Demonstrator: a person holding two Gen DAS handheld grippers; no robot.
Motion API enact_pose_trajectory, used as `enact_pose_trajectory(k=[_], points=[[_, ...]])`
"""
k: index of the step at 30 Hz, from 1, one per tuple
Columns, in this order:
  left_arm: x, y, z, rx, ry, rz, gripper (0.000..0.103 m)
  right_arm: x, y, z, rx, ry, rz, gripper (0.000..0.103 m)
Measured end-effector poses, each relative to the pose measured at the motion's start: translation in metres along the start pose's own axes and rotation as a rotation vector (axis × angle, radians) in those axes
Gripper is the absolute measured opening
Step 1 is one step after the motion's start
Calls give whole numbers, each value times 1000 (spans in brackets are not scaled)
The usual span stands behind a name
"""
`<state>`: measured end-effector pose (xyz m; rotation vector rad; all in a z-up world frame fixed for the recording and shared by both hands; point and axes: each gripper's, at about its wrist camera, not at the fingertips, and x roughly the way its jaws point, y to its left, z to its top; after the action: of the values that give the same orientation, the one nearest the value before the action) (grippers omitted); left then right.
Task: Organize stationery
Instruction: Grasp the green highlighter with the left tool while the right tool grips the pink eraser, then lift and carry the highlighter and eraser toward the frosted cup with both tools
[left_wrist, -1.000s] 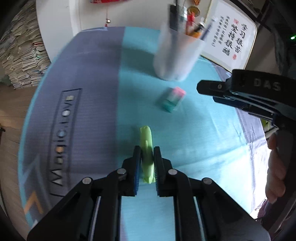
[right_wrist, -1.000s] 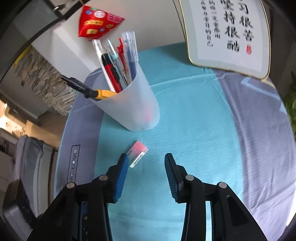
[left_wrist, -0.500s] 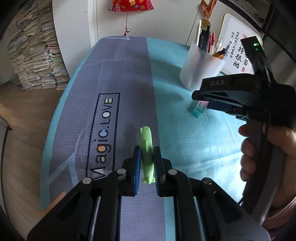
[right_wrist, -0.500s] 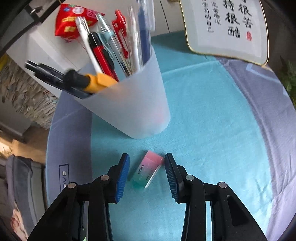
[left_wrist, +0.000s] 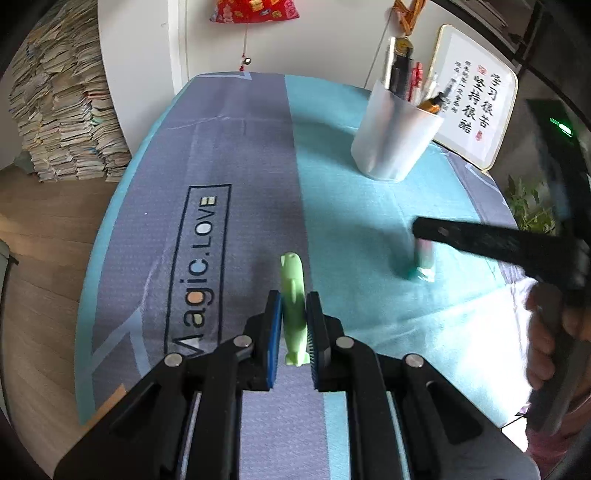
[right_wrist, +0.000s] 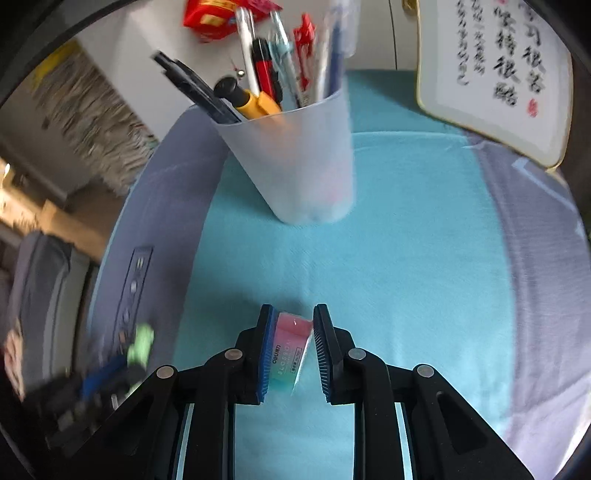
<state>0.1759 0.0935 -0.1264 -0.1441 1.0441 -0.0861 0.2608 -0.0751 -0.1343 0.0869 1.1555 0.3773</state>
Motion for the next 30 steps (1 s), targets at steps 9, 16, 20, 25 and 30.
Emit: enact_pose_trajectory(k=[9,16,20,25,30], points=[[-2,-32,-6,100,1,-74,11,-47,-15,-24,-65,-48,-23,20],[13,-63,-23,193,63,-59,11,-58,-37,-39,-11,-55,3,20],[21,-69,-25,214,86,-36,12,-62,-42,-42,-10,-71,1,20],[24,-70,-20,201,87,-14,24,-67,-36,-46,-65,-99,-20,20],[29,-74,-11,210,85,6,33,-70,-29,-49,-104,-111,-20,20]])
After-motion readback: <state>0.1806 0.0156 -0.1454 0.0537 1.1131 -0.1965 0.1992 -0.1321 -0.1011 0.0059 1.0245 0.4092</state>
